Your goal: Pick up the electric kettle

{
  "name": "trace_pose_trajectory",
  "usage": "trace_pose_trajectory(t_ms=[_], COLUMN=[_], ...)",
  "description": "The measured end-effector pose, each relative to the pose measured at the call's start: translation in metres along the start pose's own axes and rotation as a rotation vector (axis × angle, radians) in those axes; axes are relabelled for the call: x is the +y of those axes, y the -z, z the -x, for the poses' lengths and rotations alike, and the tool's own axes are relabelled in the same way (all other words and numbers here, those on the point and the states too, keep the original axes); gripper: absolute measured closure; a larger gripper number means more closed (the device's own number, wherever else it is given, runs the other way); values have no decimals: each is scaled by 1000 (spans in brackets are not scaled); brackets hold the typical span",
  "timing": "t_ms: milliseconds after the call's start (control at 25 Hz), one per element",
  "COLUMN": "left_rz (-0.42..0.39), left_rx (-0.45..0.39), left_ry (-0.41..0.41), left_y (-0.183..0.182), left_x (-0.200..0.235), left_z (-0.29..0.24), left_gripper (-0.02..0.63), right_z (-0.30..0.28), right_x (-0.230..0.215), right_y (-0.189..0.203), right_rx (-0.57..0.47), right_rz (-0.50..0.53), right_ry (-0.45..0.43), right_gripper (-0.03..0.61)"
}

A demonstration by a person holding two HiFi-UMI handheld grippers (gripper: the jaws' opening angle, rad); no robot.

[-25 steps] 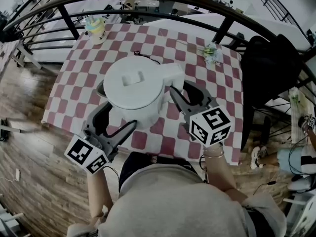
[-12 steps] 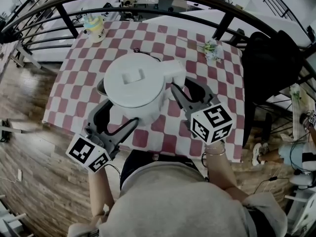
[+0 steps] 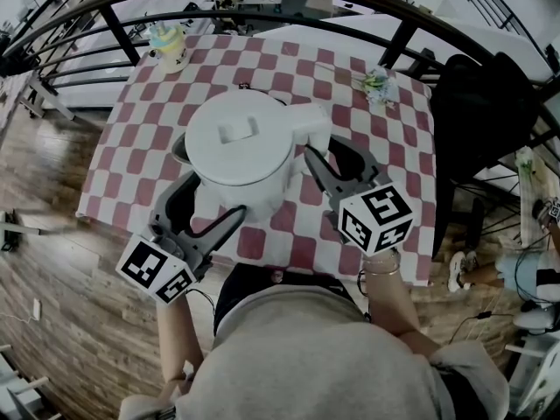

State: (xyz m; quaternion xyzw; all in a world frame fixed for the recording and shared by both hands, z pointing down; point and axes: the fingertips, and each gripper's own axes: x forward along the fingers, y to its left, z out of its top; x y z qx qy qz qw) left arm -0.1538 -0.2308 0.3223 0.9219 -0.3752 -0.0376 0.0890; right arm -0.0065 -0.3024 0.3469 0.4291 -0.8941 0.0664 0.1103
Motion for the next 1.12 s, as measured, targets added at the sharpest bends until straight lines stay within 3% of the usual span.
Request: trace_pose_trajectory(t_ms=[1120], left_rz=[-7], left_rx=[9], left_ry=[16], left_y=[3], left_x=[3], left_z=[-2], left_gripper=[212], right_z=[-1], right_x=[0], right_y=[1], right_rx=[7], right_rz=[-3], right_ry=[8], right_gripper=[430])
